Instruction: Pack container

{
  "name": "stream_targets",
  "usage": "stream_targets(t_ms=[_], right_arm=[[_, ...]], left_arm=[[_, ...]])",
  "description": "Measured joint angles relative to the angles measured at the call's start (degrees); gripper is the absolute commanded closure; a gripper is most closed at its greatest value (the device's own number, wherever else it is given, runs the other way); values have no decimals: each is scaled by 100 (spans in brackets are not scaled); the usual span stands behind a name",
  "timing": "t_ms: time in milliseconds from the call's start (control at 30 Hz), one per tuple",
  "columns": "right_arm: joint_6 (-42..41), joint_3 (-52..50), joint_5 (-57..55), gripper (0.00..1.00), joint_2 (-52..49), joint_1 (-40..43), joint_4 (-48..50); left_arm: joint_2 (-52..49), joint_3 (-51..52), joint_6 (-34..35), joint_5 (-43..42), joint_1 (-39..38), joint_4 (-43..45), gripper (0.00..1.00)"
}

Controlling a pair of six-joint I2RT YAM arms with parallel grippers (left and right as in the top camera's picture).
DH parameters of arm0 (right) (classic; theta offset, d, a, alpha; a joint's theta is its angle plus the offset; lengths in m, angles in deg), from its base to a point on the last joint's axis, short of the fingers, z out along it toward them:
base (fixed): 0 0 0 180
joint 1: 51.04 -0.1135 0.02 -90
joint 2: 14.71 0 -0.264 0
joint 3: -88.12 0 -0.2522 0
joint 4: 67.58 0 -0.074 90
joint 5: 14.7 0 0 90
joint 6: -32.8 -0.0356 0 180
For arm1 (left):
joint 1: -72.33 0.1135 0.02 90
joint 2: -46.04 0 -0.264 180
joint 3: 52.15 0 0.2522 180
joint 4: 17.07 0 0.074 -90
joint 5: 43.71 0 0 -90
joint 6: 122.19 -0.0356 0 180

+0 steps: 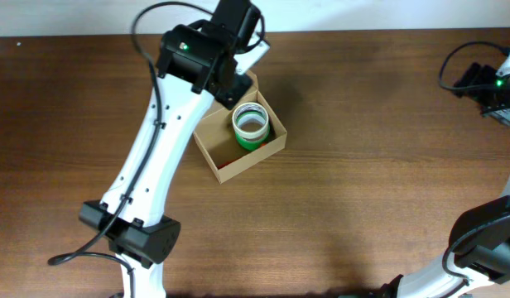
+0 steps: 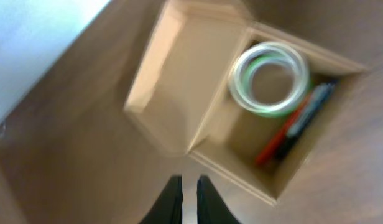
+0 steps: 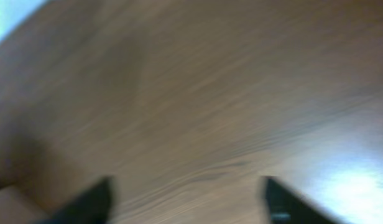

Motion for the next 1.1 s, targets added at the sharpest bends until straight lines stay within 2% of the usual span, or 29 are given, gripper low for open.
stream_targets(t_ms=[100, 133, 200, 233, 267, 467, 567, 867, 1100], right_arm=[[-17, 0, 295, 53, 0, -170, -323], [-17, 0, 295, 59, 0, -295, -417], [24, -2, 284, 81, 0, -608, -459], [13, -2, 247, 94, 0, -850, -457], [15, -2, 208, 96, 0, -1080, -466], [-59, -4, -295, 96, -13, -2483, -535], [-90, -4, -612, 96, -120, -3069, -538], [-109, -11, -903, 96, -638, -3348, -581], [-109, -13, -960, 96, -645, -3344, -562]], left_arm=[[35, 0, 800, 474, 310, -479, 91], [46, 0, 1126, 544, 494, -643, 91], [61, 2, 1552, 470, 848, -721, 98], [70, 4, 1751, 341, 1064, -710, 98], [72, 9, 1906, 208, 1274, -706, 98], [144, 734, 2719, -376, 2430, -535, 98], [166, 1604, 2914, -850, 2721, 39, 98], [177, 4144, 3058, -2271, 2715, 2184, 98], [177, 4614, 3106, -2719, 2715, 3241, 98]])
